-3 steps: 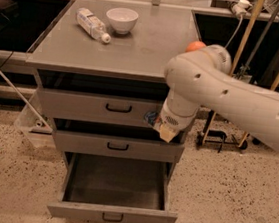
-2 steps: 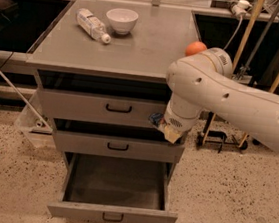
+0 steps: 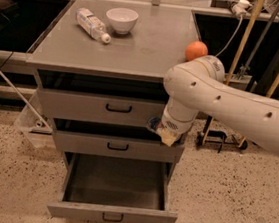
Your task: Place redbull can into bottom drawer
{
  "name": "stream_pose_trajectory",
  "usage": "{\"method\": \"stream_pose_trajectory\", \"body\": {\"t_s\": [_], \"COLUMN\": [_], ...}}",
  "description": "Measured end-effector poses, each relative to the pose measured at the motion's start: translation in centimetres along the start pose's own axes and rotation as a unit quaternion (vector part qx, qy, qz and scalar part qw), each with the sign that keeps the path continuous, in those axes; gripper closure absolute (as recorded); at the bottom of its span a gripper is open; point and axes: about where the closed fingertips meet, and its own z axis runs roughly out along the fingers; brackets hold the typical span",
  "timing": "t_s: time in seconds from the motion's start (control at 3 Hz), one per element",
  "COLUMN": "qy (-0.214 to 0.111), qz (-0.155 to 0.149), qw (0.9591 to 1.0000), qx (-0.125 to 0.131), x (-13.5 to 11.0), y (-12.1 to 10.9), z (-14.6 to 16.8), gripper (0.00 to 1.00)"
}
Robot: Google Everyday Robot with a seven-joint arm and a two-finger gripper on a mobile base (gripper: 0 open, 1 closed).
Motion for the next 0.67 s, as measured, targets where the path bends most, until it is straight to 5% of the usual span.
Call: {"method": "stream_pose_trajectory", "body": {"t_s": [0.67], "qy": [0.088], "qz": [0.055], "qw": [0.9944], "qx": [-0.020], "x": [4.2], "y": [-0.2], "z": [13.5], "gripper": [1.00]}}
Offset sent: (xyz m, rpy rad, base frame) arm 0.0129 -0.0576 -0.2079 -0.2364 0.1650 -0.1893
